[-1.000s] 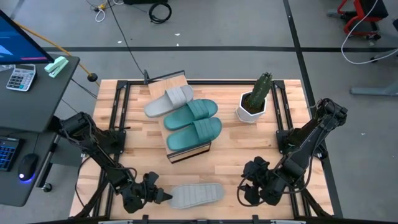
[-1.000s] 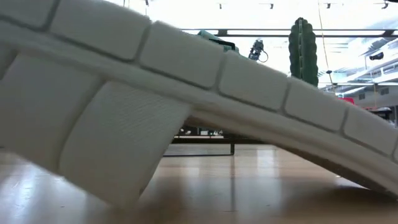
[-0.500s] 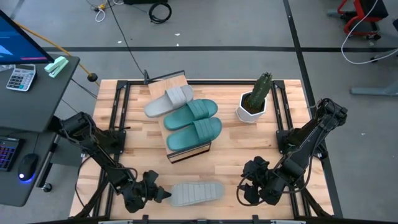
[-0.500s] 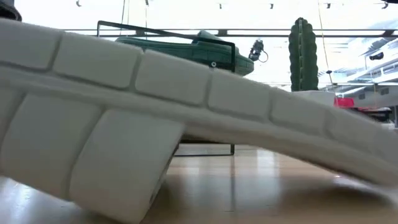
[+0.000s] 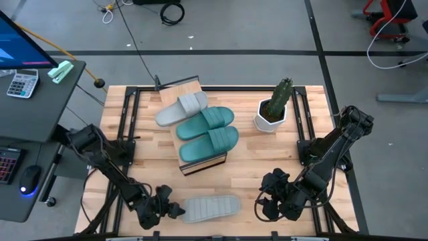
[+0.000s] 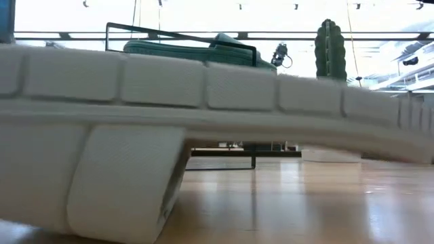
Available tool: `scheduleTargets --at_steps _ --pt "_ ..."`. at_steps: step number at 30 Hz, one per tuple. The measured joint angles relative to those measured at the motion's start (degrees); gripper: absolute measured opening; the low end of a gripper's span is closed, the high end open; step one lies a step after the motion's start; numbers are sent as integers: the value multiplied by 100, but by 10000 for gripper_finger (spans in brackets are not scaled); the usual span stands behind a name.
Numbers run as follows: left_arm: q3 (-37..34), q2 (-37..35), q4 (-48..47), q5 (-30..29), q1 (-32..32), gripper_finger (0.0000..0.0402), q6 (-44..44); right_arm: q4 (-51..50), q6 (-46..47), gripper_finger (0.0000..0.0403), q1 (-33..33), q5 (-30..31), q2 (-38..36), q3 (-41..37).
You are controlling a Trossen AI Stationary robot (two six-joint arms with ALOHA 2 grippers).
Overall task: Pick and place slides into the shelf
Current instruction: Put the white slipper on the shelf
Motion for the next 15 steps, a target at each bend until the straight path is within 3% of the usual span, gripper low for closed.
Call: scheduleTargets --at_steps 8,15 --pt "2 276 991 -640 74 260 373 -2 -23 256 -30 -4 0 2" --pt "2 281 1095 -650 183 200 584 -7 -264 255 -172 -1 0 2"
